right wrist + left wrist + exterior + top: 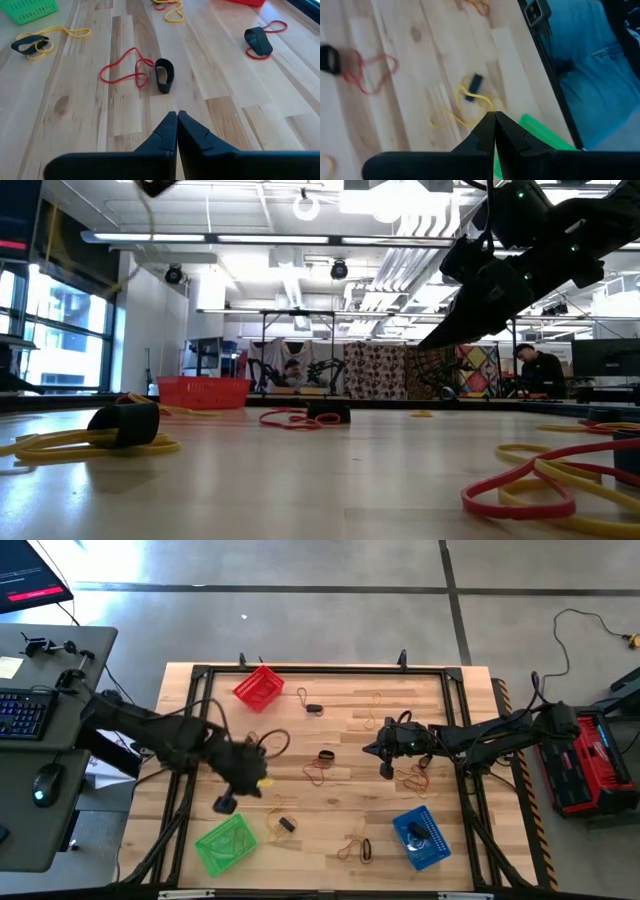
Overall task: Sort rubber bands into baskets
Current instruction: Put the yellow rubber band into the green basket
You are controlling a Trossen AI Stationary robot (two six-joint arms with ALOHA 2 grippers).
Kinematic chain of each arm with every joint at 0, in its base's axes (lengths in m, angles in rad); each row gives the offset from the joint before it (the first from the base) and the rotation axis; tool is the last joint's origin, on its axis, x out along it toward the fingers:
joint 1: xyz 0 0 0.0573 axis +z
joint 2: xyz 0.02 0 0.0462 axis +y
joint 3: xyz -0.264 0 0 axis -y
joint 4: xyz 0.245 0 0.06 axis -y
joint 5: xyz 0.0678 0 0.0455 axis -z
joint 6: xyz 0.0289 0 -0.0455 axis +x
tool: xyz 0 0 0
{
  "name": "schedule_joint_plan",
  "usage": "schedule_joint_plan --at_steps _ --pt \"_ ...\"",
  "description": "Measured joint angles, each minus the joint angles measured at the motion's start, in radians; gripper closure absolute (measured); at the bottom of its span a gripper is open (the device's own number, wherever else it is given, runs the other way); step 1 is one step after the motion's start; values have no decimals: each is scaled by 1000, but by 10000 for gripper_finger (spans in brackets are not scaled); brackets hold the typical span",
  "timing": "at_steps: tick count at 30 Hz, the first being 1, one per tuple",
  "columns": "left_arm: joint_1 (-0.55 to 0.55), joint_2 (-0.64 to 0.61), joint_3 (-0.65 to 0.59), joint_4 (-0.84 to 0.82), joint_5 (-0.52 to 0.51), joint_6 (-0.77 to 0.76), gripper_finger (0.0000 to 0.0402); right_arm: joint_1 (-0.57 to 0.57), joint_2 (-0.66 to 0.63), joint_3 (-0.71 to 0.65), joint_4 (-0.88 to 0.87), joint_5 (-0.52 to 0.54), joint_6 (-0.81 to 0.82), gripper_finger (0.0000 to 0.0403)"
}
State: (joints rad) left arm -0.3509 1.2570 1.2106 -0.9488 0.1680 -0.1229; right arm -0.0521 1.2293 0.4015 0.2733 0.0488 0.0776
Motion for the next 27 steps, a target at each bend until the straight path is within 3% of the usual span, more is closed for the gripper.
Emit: schedule_joint_plan --at_steps 6,14,27 --pt "-134 0 0 -64 -99 -210 401 0 0 0 -2 0 0 402" --pt "-281 0 0 -80 -140 -438 401 0 0 0 -2 0 0 402" --pt "-400 0 0 -79 -236 -579 401 0 0 0 -2 0 0 402"
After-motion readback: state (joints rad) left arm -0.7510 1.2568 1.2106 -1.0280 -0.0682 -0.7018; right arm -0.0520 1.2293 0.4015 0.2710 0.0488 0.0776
